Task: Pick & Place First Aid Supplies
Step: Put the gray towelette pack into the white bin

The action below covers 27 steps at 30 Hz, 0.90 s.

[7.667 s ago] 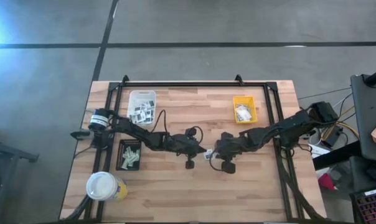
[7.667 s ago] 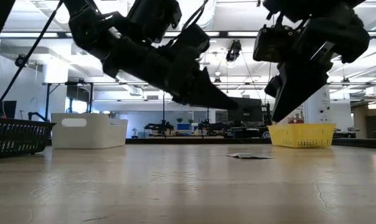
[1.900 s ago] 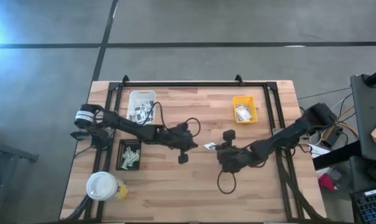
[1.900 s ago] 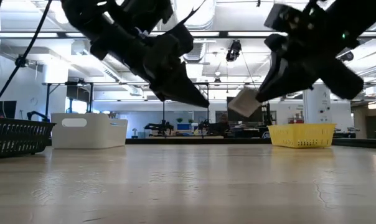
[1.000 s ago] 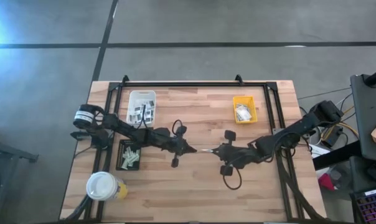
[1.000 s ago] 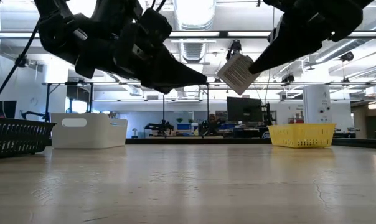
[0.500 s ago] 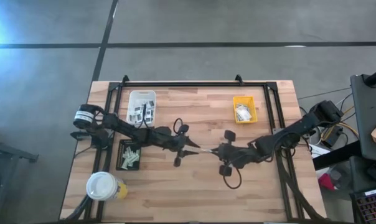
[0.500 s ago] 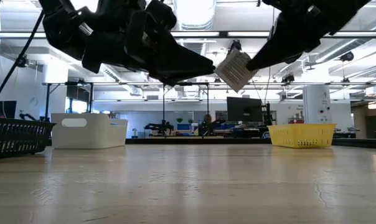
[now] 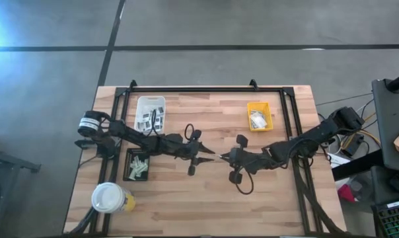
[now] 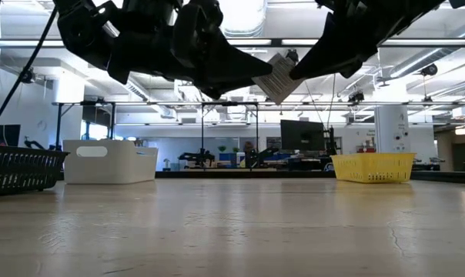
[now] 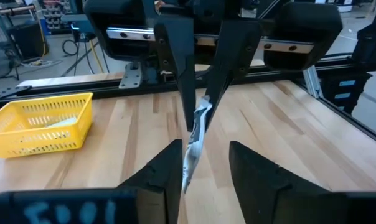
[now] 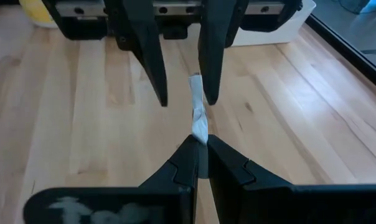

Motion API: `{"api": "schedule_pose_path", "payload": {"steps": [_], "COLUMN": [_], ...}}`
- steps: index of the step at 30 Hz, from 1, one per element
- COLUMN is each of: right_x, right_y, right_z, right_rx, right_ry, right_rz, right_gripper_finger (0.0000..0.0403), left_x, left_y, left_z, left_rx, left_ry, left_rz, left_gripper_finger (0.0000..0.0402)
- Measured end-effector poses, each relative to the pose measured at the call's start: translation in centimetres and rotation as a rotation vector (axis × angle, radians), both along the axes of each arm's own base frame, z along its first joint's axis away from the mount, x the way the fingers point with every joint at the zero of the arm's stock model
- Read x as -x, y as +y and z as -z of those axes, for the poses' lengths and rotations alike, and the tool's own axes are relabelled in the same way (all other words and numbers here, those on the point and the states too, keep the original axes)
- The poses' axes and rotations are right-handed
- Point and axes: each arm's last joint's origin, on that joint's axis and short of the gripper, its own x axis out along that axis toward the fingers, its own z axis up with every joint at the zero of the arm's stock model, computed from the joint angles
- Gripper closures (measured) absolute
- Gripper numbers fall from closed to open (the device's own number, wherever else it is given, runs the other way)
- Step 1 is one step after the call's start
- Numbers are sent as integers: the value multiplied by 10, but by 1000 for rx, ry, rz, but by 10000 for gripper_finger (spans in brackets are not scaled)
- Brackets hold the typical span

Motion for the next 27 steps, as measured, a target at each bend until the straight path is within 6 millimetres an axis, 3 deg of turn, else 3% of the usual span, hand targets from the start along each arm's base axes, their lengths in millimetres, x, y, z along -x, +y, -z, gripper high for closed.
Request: {"api": "schedule_pose_path", "payload": {"steps": [4,11,18,27], "right_x": [-1,-2,-1,1], "right_y": [0,0,0,-2], "right_z": [-2,-3,-2,1], "right_rx": [-8,-10,14,39], "right_ry": [-22,-30,-14,16], "right_rz": [1,-3,-15,10], "right_gripper_finger": [376,376,370,306], "left_x": [0,0,0,5], "left_y": [1,1,1,4], "left_z": [0,1,1,1], "left_rx": [1,2,5,-18], "left_ry": [5,8,11,100], "left_rz": [-20,-33,-34,-114], "left_gripper_finger": [301,391,399,400]}}
